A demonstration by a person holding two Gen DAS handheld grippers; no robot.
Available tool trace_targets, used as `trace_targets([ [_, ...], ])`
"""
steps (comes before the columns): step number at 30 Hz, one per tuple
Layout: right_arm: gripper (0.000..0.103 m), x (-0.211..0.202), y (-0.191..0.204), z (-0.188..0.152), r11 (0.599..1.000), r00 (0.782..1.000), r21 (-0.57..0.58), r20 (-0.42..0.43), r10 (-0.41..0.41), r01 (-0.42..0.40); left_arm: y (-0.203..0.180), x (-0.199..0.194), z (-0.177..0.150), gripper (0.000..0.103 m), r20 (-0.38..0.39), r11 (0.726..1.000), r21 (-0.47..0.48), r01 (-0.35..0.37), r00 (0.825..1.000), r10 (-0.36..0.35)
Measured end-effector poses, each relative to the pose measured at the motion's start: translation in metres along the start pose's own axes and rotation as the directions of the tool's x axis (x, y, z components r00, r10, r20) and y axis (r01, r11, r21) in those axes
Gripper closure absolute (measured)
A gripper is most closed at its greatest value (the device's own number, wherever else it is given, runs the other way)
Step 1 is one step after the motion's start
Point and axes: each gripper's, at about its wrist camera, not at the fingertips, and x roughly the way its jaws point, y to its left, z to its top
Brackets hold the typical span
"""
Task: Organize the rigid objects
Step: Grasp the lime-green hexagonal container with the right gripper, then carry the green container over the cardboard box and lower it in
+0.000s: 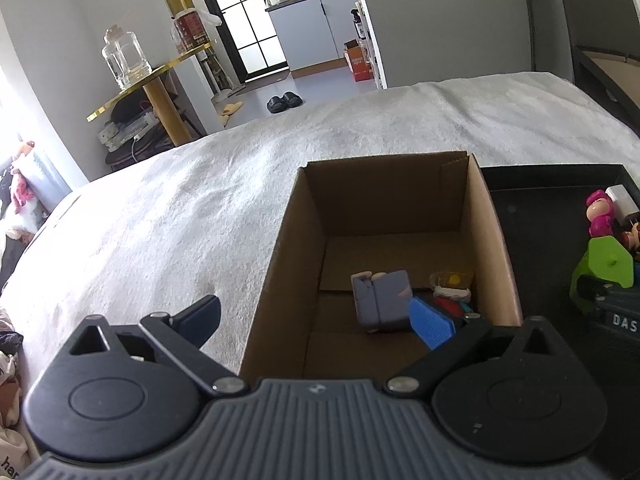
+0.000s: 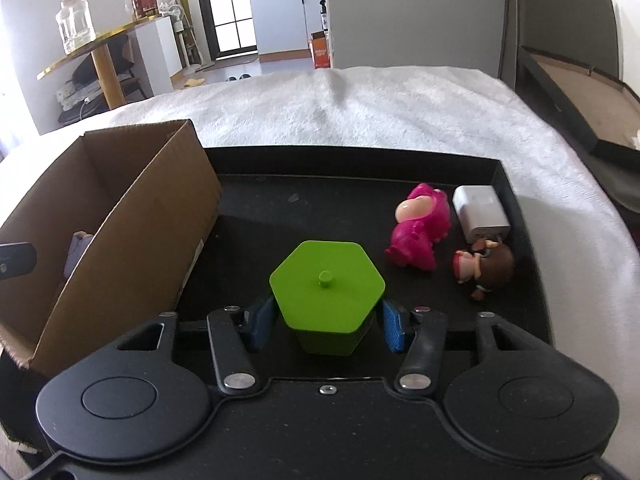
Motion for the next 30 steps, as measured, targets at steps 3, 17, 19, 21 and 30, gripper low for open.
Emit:
trace_targets([
  [3,0.051,-0.01,-0.002,-0.001,1.0,1.0,0.003,0.006,-0.004,0.004,0.002,-0.003,0.0,0.003,0.007,1.0,-0.006,0.0,1.0,0.0],
  [17,0.051,-0.033,0.009,0.025,1.0,0.997,-0.012,0.077,0.001,0.0,0.018,-0.004,-0.002,0.003,0.018,0.998,-0.058,0.005,1.0,-0.004],
  [19,0.051,-0.035,0.012,0.029,1.0,0.996,-0.017,0.084,0.006,-0.005,0.02,-0.004,-0.002,0.003,0.018,0.998,-0.068,0.009,1.0,-0.008],
  [21,0.051,-0.037,0.016,0.031,1.0,0.996,-0.028,0.094,0.007,-0.004,0.022,-0.004,-0.002,0.003,0.021,0.997,-0.076,0.014,1.0,-0.012],
  [30,0.051,-0.048,0.033,0.04,0.999,0.991,-0.05,0.134,0.025,-0.018,0.034,-0.003,-0.006,0.003,0.018,0.993,-0.113,0.022,1.0,-0.02],
])
